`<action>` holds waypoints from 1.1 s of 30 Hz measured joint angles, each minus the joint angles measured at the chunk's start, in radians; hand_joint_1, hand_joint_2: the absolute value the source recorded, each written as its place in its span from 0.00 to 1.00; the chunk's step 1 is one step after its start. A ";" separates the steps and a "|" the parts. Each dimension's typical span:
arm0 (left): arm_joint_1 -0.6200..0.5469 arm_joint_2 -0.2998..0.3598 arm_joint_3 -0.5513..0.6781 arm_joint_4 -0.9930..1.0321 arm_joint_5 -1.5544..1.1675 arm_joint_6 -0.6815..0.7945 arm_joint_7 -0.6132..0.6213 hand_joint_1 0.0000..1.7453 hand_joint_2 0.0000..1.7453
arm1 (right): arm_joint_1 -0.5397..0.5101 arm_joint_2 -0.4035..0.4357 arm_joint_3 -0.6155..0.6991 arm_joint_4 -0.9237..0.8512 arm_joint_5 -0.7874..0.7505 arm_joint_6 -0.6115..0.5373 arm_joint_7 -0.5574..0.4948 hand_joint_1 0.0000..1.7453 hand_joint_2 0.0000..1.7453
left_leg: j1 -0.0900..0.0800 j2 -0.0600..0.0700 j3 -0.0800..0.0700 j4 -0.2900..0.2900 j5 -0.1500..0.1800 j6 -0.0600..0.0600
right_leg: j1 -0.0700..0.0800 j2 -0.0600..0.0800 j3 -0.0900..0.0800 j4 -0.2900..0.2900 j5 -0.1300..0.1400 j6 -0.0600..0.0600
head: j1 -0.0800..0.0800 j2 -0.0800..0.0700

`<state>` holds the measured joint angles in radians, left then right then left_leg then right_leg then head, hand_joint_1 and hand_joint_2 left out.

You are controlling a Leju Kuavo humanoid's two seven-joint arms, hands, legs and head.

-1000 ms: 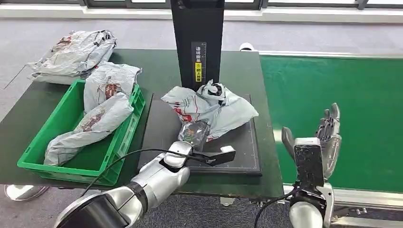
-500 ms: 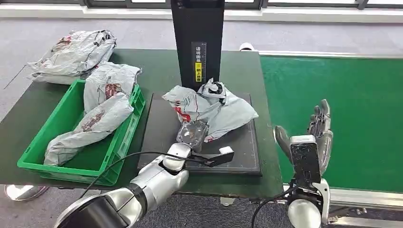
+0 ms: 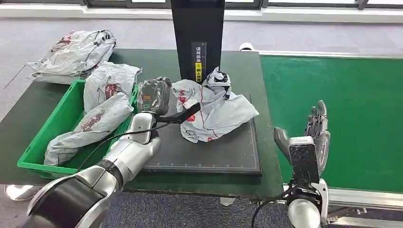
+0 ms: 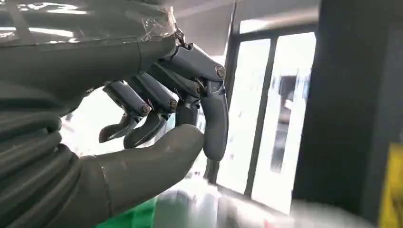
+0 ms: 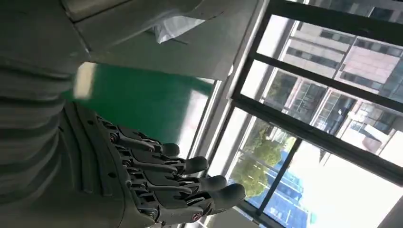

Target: Moved the parcel from conveyor to table for the left to box.

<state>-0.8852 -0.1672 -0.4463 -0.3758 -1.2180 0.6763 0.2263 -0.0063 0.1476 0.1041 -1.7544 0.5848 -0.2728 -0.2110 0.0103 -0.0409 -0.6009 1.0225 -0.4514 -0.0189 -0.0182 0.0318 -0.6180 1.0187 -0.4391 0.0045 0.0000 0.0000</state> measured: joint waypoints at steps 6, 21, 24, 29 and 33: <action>-0.017 0.034 0.155 -0.096 0.001 -0.028 -0.102 0.00 1.00 | -0.030 0.003 0.000 0.006 0.024 0.028 0.010 0.00 1.00 | 0.000 0.000 0.000 0.000 0.000 0.000 | 0.000 0.001 -0.001 0.000 0.000 0.000 | 0.000 0.000; -0.017 -0.087 0.227 -0.061 -0.090 -0.187 -0.139 0.00 1.00 | -0.093 0.031 0.000 0.015 0.055 0.055 0.016 0.00 1.00 | -0.001 -0.001 -0.001 0.000 0.000 0.000 | 0.000 -0.001 -0.001 0.000 0.000 0.000 | 0.000 0.000; -0.015 -0.128 0.224 -0.037 -0.105 -0.240 -0.148 0.00 1.00 | -0.102 0.034 0.000 0.023 0.060 0.055 0.015 0.00 1.00 | -0.001 0.000 -0.001 0.000 -0.001 0.000 | -0.001 -0.001 -0.001 -0.001 0.000 0.000 | 0.000 0.000; 0.015 -0.175 0.174 -0.012 0.000 -0.369 -0.130 0.00 1.00 | -0.109 0.036 0.000 0.039 0.061 0.052 0.014 0.00 1.00 | -0.001 0.000 -0.001 0.000 -0.001 0.001 | -0.001 -0.001 -0.001 -0.001 0.000 0.000 | 0.000 0.000; 0.033 -0.189 0.109 0.003 0.095 -0.430 -0.122 1.00 1.00 | -0.110 0.036 0.000 0.050 0.058 0.052 0.013 0.00 1.00 | -0.001 0.000 -0.001 0.000 -0.001 0.001 | 0.000 0.000 -0.001 -0.001 0.000 0.000 | 0.000 0.000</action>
<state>-0.8518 -0.3563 -0.3373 -0.3727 -1.1234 0.2467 0.1041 -0.1163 0.1839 0.1038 -1.7044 0.6432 -0.2213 -0.1976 0.0096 -0.0414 -0.6017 1.0228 -0.4521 -0.0184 -0.0185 0.0315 -0.6193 1.0181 -0.4389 0.0045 0.0000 0.0000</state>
